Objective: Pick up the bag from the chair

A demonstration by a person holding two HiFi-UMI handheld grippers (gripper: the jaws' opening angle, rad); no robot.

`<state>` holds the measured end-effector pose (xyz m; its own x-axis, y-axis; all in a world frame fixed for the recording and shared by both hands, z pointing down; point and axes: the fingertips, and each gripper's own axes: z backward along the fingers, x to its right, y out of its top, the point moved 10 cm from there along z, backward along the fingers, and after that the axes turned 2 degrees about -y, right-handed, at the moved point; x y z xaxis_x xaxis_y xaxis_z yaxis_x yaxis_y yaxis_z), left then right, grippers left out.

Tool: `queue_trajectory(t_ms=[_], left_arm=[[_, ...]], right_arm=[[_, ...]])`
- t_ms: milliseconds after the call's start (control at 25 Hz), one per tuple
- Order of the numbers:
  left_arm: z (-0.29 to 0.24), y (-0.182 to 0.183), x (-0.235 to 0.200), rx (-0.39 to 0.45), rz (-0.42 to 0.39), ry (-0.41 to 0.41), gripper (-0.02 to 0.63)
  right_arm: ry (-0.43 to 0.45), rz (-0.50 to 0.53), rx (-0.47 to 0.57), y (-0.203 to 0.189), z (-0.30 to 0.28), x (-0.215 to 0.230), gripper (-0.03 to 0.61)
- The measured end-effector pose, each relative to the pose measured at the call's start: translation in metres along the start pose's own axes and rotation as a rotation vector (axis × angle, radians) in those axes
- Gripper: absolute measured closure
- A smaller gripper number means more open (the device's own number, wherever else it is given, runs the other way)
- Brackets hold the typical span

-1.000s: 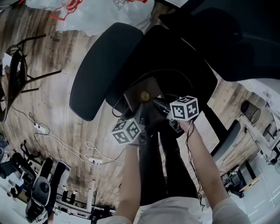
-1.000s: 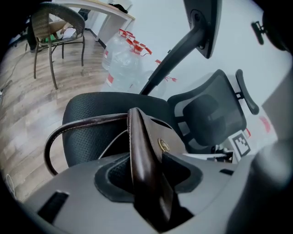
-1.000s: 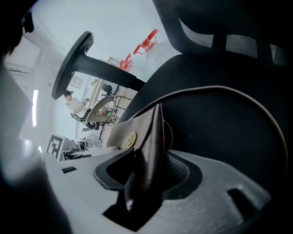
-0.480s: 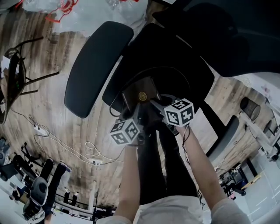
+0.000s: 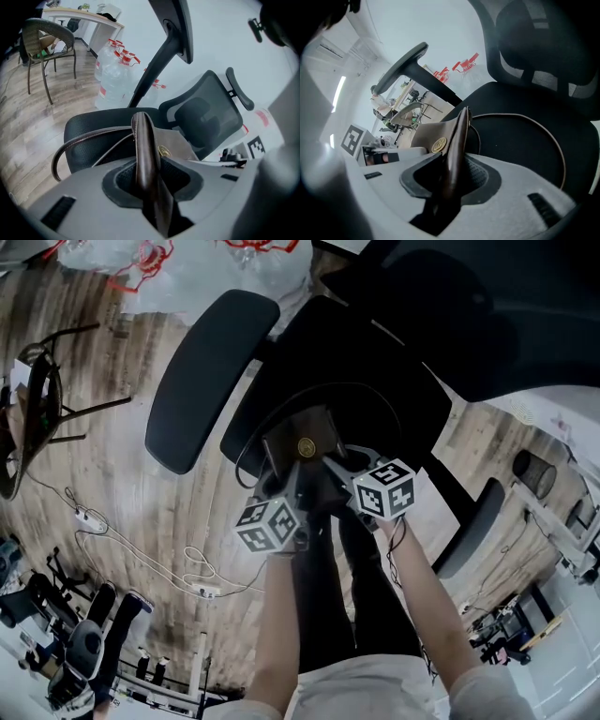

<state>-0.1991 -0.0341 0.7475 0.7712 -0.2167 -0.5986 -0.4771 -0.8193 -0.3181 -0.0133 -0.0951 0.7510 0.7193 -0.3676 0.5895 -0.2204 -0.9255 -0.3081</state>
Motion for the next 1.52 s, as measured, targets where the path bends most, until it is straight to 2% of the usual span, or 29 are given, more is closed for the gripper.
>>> queue_trajectory(t_ms=[560,960,1520], left_arm=[[0.072,0.01,0.071,0.086,-0.081,-0.048,0.508],[0.116,-0.002,0.133,0.122,-0.141,-0.085,0.509],[0.18,-0.009,0.212,0.222,-0.241,-0.106,0.511]], right_arm=[[0.0,0.048,0.124,0.006,0.091,-0.049,0.454],[0.001,0.048,0.221,-0.008,0.167,-0.068,0.451],[0.014,0.104,0.352,-0.013,0.26,-0.102,0.45]])
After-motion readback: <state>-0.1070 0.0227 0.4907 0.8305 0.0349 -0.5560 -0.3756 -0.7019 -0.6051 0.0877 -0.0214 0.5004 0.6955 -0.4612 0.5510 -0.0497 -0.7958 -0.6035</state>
